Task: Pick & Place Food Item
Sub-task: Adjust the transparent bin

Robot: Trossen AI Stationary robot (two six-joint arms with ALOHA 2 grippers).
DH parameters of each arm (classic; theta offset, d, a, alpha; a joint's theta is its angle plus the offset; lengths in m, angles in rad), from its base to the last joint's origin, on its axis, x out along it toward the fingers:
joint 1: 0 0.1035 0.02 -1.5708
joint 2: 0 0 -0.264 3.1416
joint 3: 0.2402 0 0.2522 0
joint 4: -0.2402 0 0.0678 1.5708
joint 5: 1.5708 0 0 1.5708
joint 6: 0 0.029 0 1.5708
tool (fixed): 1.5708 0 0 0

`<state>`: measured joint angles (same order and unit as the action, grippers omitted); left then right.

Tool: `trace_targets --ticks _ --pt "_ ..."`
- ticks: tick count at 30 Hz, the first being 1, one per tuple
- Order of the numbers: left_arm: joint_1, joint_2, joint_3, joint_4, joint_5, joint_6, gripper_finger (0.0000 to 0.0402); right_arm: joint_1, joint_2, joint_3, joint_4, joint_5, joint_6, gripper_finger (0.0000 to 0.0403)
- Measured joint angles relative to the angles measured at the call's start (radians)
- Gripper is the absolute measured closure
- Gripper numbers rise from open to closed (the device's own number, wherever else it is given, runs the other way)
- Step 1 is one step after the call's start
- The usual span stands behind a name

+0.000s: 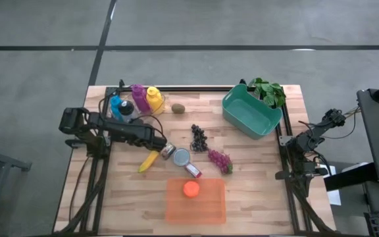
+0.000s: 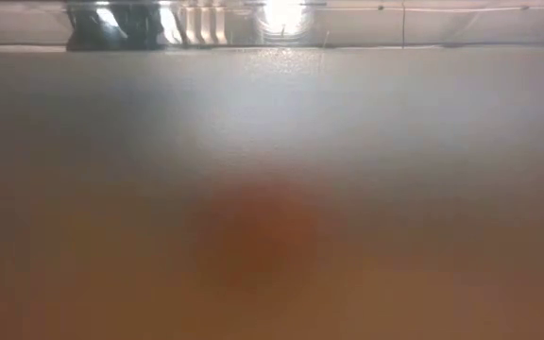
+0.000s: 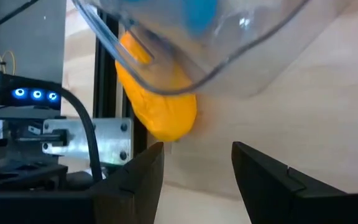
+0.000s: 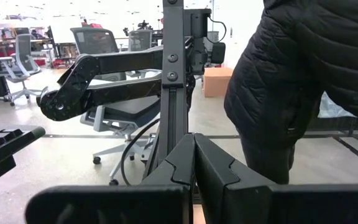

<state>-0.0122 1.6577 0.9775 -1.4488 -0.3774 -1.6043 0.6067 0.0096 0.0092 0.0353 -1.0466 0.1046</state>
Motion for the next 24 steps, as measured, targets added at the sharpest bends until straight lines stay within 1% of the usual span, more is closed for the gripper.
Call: trace_targets --ticks 5,14,24 --pt "0.001 0.0 -0.043 0.04 -0.002 0.0 0.0209 0.0 0.0 0.0 0.0 0.0 0.0 0.0395" --pt "0.001 0.0 -0.105 0.131 -0.097 0.002 0.0209 0.0 0.0 0.0 0.0 0.0 0.0 0.0395" --pt "0.001 0.0 -0.113 0.168 -0.221 0.009 0.0209 0.0 0.0 0.0 0.0 0.0 0.0 0.0395"
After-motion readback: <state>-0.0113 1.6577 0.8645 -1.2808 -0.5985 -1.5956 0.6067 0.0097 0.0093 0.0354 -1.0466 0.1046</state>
